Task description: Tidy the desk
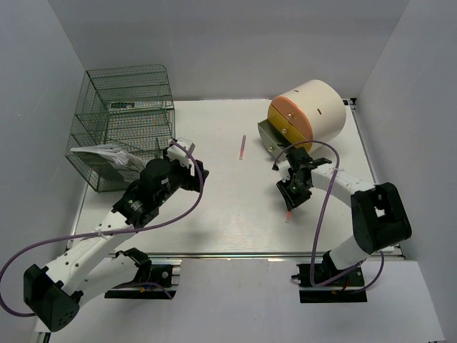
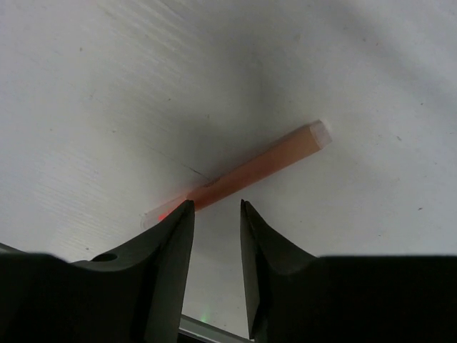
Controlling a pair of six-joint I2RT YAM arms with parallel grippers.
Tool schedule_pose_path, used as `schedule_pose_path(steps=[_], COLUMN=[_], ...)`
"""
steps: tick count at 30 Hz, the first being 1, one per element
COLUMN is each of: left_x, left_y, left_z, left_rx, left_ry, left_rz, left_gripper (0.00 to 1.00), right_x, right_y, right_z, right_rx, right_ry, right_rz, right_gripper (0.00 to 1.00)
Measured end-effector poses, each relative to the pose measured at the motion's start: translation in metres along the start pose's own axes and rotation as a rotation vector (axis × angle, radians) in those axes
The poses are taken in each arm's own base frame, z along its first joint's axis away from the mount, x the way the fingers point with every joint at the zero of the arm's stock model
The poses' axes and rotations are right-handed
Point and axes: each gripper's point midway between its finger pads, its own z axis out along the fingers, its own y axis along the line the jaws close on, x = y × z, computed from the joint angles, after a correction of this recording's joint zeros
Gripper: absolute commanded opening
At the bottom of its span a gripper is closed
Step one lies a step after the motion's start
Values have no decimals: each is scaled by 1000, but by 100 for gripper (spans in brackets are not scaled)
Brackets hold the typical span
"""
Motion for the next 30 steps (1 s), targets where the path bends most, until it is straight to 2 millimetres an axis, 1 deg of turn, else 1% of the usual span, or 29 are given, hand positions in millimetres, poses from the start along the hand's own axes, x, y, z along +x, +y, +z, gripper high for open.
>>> schedule_pose_path(steps=[2,7,9,12,15,16,18,19,20,21,23,26,28,30], left_x=[-3,-5,-5,-5,-6,-6,-6,-6,-6,-6,-6,-5,-5,-5], left_y=[1,2,2,3,3,3,3,3,3,3,3,3,3,3], left_z=[-3,-4,-4,-4,-5,-5,-5,-5,-5,-5,-5,-4,-4,-4], left_rx=[-3,-11,-13,-16,-18,-18,-18,-18,-18,-18,-18,-18,-18,-19], left_ry=[-12,-19,-19,-20,-21,-21,-22,-22,-22,-22,-22,-21,-20,-18], left_rz=[2,3,5,6,6,6,6,6,6,6,6,6,6,6], left_gripper=[82,82,82,82,82,82,82,82,82,82,82,82,82,82], right_x=[1,2,1,-6,-9,-9,-10,-10,-10,-10,-10,-11,-13,-20], right_y=[0,-1,-1,-3,-4,-5,-6,-8,-9,-10,-11,-9,1,16], right_z=[3,10,12,14,15,15,15,16,16,16,16,14,10,-3], right_rx=[2,0,-3,-2,0,3,9,18,25,28,35,15,-52,-124], right_ry=[9,25,36,31,29,28,25,24,21,17,6,-12,-27,-59], right_rz=[11,35,42,50,57,57,56,53,46,38,20,-59,-126,-207], right_gripper=[44,49,50,49,40,30,20,12,8,3,0,0,0,0])
